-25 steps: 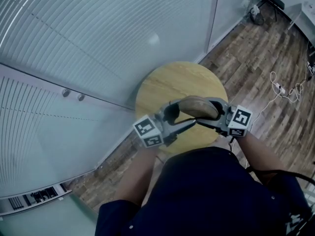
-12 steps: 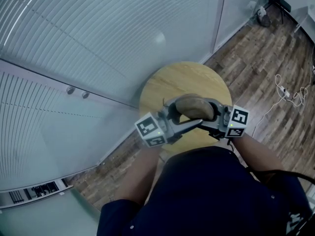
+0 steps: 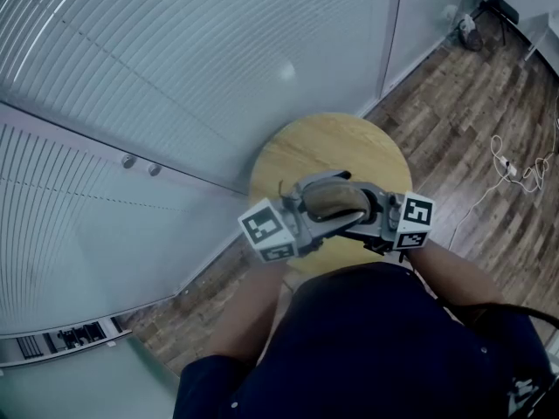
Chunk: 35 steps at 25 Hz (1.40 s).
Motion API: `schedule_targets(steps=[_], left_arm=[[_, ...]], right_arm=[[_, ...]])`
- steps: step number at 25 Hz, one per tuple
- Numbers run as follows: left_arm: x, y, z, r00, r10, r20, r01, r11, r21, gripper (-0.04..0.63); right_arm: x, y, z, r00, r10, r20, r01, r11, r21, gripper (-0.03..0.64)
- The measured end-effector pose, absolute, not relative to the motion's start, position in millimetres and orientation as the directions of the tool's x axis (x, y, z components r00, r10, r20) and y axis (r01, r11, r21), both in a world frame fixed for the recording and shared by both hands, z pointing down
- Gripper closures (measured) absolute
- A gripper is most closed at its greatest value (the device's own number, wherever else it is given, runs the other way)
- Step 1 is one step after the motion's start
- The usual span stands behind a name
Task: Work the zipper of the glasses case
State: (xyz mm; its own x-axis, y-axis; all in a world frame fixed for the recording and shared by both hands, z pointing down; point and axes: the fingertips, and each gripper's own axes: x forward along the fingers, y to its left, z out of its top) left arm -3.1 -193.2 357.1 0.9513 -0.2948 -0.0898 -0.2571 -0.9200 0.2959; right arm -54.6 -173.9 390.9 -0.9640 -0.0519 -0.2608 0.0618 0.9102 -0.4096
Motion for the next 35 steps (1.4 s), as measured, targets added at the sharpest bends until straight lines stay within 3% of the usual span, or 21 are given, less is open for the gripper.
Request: schedule_targets(steps=[9,14,22,25,35], left_arm=[[-42.1,-201.5,398.2,0.925,-0.320,0.206,-0.352,-0.925,0.142,0.285],[-50.4,-205.6,418.6,0.889,-0.356,0.289,-0.401,-0.909,0.114,0.285],[-51.1,-195.0,456.6,0.858,-0.338,0.386,-0.425,-0.890,0.165,0.285],[-43.4,-179.6,469.3,0.856,-0.283,0.433,-0.376,-0.915,0.145,0.285],[-32.8,-168.0,488.8,0.796,-0.201,0.571,-0.305,-0.948,0.091,0.285]], right_arm=[[-27.9,-196.5,416.2,-0.990,-0.141,-0.008,-0.131,0.938,-0.322,0.293],[-22.3,-204.2,432.5,-0.949,-0.144,0.279,-0.205,0.958,-0.200,0.295],[-41.1,-197.0,374.3,-0.979,-0.101,0.175,-0.145,0.956,-0.257,0.321],[-62.1,-182.4,368.1,-0.977,-0.051,0.209,-0.094,0.975,-0.199,0.437],[-94.8,-162.7,379.5,-0.926,0.114,0.361,0.055,0.984,-0.169,0.449]])
